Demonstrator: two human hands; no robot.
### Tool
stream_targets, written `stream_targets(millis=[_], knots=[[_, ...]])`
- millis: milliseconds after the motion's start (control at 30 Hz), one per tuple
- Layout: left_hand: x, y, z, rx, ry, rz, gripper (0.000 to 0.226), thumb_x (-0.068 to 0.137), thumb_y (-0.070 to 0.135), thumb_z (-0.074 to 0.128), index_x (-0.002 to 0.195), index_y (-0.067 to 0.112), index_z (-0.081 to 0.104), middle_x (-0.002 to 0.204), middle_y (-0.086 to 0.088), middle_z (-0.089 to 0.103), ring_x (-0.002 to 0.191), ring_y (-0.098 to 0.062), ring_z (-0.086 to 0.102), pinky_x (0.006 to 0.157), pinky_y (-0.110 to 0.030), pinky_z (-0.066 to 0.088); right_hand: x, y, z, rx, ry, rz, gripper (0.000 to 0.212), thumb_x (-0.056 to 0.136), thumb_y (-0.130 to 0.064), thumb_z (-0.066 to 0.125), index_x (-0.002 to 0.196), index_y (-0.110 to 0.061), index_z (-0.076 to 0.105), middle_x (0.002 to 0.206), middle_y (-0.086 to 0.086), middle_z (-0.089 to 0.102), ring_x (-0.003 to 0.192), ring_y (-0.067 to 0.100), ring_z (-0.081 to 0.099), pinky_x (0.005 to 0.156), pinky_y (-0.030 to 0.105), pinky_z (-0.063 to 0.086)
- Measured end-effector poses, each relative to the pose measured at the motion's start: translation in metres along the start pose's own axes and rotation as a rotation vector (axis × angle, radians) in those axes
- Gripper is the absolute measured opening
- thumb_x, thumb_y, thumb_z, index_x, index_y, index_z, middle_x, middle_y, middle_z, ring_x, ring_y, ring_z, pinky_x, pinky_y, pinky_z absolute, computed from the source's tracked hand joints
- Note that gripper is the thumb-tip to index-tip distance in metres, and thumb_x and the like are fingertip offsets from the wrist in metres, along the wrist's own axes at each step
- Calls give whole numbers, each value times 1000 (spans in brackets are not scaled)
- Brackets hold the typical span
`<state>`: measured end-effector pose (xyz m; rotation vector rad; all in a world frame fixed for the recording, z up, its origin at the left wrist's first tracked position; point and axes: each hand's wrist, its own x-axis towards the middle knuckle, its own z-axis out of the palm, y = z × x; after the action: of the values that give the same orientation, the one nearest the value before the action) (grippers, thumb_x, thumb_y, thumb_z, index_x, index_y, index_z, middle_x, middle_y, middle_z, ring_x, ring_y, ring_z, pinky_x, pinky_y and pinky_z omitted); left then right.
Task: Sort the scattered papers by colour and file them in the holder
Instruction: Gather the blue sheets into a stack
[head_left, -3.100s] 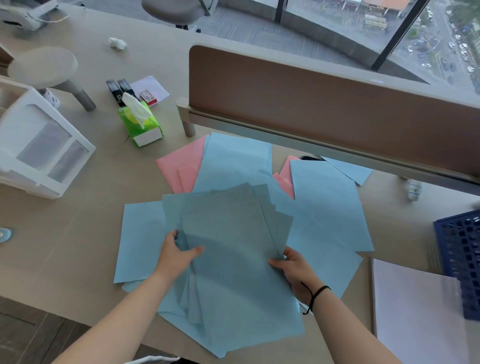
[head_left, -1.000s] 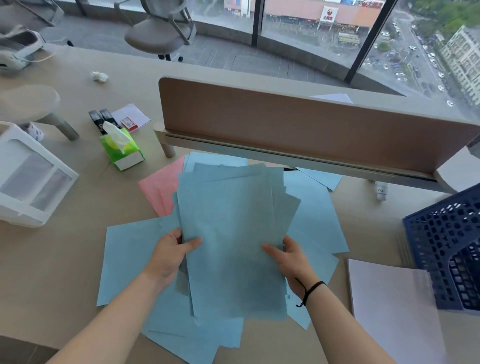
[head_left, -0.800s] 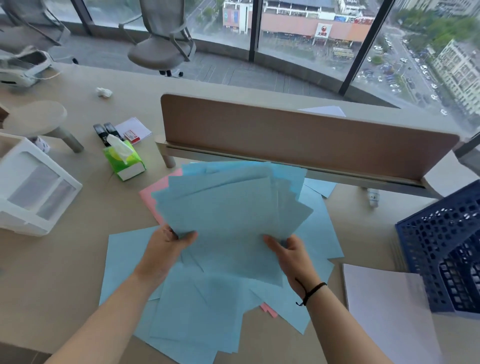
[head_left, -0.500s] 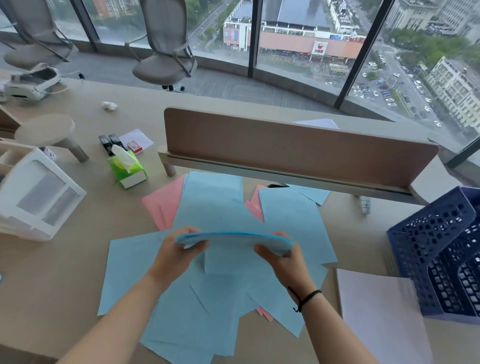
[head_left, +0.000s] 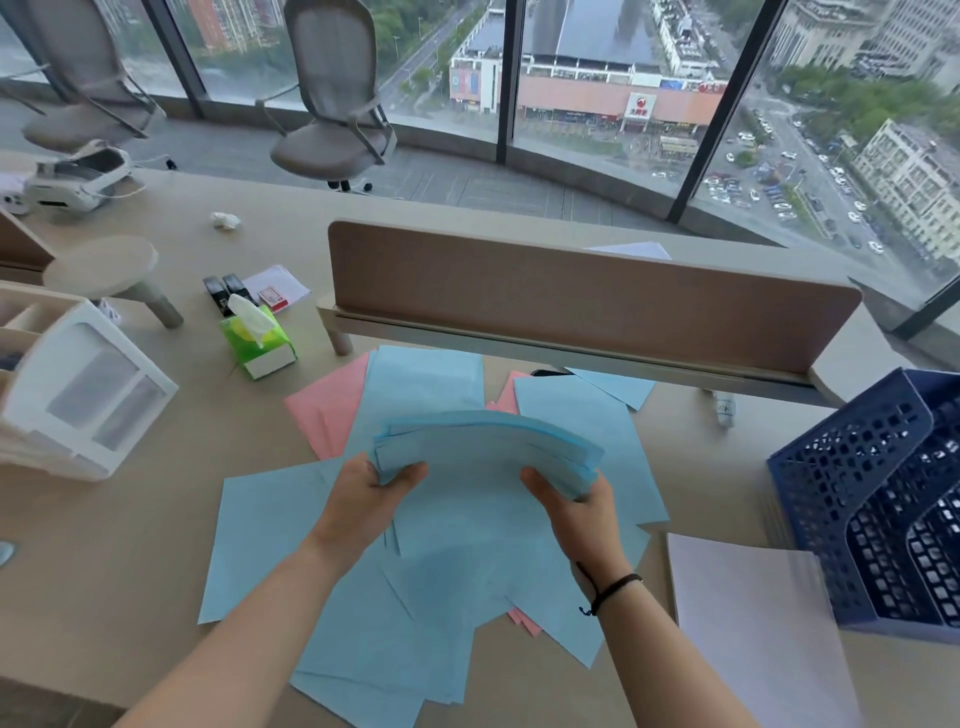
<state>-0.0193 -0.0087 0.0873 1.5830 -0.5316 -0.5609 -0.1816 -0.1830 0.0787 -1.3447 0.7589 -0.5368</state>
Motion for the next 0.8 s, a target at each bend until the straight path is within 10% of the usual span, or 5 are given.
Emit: stream_targets(millis=[200,800], knots=[[1,-11,-3,-77,-2,-130,35,76,-4,80,104,12,68,98,4,72,92,-10,67,76,-19,53,0,6,-10,59,4,53,27,82,-5,79,106,-10,69,103,2,78,98,21,74,84,35,58],[5,-19,-4,-92,-11,-215,31,83,-6,71,109,11,71,105,5,76,97,-5,70,77,-14,52,10,20,-2,43,-7,112,33,87,11,60,109,-13,66,109,1,75,103,16,70,90,31,56]])
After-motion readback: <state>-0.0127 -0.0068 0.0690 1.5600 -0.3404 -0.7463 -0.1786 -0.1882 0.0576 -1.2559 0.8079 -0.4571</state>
